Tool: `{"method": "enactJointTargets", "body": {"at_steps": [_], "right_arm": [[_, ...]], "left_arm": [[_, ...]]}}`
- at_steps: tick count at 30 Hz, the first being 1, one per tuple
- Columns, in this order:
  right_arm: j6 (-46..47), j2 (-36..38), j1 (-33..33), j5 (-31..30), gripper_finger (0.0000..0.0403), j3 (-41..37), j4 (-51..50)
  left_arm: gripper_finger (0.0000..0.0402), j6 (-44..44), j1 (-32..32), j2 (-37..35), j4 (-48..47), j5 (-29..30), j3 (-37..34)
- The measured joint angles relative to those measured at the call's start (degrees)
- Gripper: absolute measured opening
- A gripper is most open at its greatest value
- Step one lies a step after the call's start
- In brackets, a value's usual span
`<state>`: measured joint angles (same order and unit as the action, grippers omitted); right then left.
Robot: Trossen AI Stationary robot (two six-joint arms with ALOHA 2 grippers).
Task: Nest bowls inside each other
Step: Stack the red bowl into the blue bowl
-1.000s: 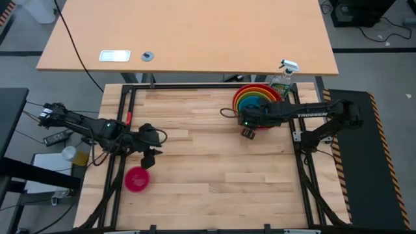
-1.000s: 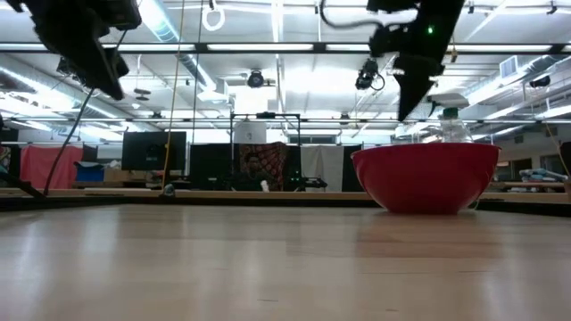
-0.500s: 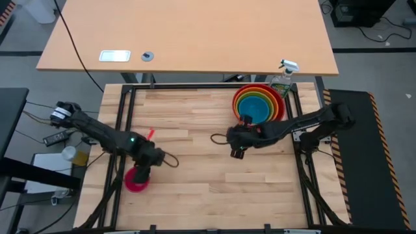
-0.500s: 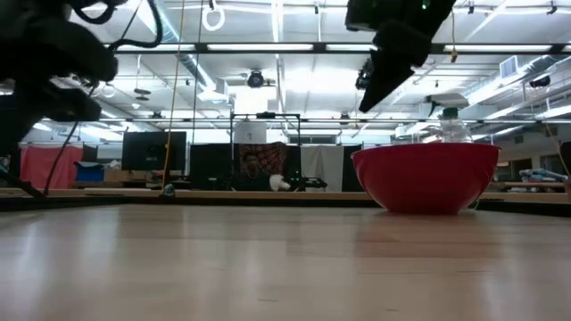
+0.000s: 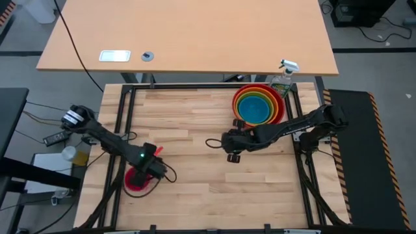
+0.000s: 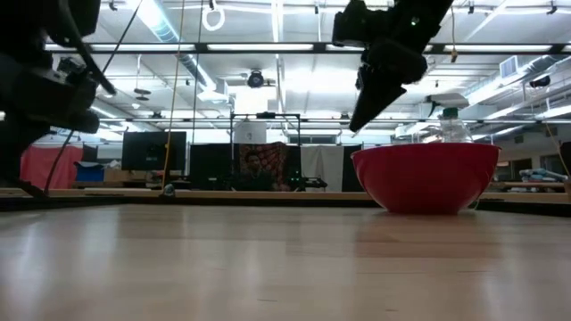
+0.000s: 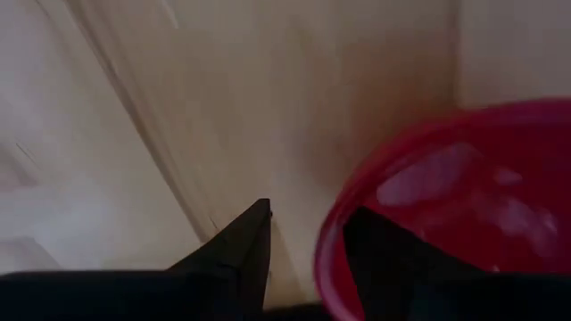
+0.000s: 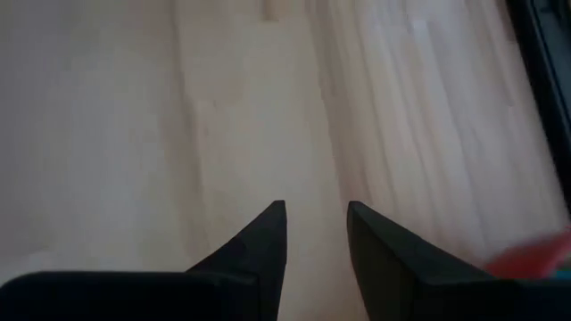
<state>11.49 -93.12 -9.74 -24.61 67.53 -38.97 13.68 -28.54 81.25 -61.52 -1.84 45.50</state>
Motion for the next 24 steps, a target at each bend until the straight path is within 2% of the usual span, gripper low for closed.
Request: {"method": "enactJointTargets", "body": {"at_steps": [5, 12, 14, 18, 24], "right_arm": [[-2.97, -0.42, -0.66, 3.51, 0.0128, 0.00, 5.30], [-6.40, -0.62, -2.59, 3.75, 0.0128, 0.00, 8.57], [-7.92, -0.62, -2.99, 3.77, 0.0128, 0.00, 10.75], [-11.03, -2.50, -3.37, 6.15, 0.0128, 0.04, 15.91], [-19.33, -10.52, -3.35, 12.72, 0.0128, 0.04, 31.44]], "left_arm": [[0.0142, -3.15, 0.44, 3.85, 6.49, 10.18, 0.02], [0.0142, -6.22, 1.88, 4.73, 19.60, 27.60, 0.28], [0.0142, -7.88, 2.17, 4.53, 22.38, 30.89, 0.31], [0.0142, -9.65, 2.08, 3.41, 22.61, 34.20, 1.11], [0.0142, -4.85, 1.91, -3.25, 18.87, 32.55, 1.09]]}}
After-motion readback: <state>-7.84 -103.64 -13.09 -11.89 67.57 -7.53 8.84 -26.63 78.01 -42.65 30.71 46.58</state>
